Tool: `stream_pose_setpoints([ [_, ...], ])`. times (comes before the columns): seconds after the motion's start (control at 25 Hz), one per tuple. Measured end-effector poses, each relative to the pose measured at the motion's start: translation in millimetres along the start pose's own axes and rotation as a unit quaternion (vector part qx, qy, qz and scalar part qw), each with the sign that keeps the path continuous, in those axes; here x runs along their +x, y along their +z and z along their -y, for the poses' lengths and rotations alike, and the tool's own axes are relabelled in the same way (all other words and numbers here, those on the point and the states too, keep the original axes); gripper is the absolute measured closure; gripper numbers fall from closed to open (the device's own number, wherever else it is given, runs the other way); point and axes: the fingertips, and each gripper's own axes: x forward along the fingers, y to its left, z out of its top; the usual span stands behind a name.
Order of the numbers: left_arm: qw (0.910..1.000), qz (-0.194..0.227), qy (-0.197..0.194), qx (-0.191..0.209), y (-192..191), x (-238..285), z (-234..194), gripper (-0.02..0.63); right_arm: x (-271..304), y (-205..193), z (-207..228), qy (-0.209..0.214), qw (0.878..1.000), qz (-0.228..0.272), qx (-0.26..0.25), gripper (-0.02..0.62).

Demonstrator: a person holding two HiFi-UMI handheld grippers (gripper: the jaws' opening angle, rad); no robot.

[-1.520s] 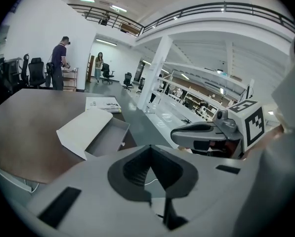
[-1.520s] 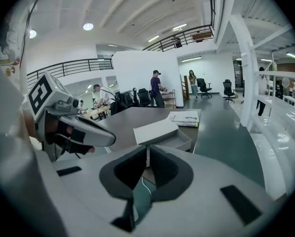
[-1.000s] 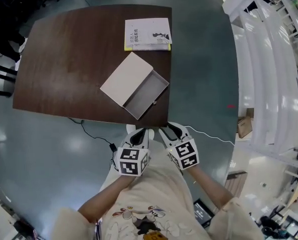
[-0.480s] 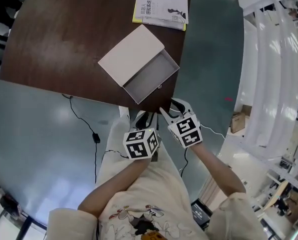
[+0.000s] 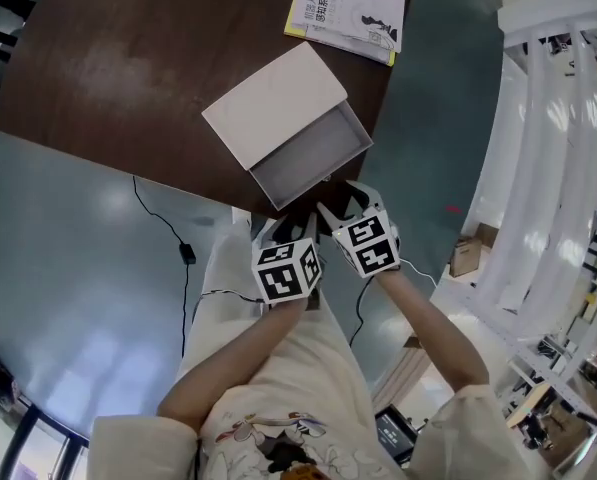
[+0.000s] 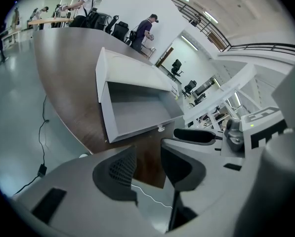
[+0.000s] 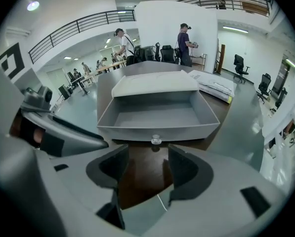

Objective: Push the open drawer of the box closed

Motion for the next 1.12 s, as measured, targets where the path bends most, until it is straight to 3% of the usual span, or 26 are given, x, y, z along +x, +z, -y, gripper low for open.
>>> stream_pose_setpoints([
  [0.36, 0.9978, 0.0, 0.027, -0.06, 3, 16, -8, 0.451, 13, 2, 17, 0.003, 1.0, -0.029, 0.001, 0.344],
  [0.64, 0.9811, 0.007, 0.088, -0.172, 10, 21, -25, 0.452, 17, 11, 28, 0.007, 0.999, -0.035, 0.0, 0.344],
  [0.84, 0.9754, 0.013, 0.103, -0.194, 17, 22, -26, 0.453, 23, 12, 31, 0.012, 0.999, -0.044, -0.012, 0.344],
  [1.12, 0.9756, 0.007, 0.112, -0.189, 18, 20, -25, 0.454, 21, 16, 33, 0.002, 0.999, -0.052, 0.004, 0.344],
])
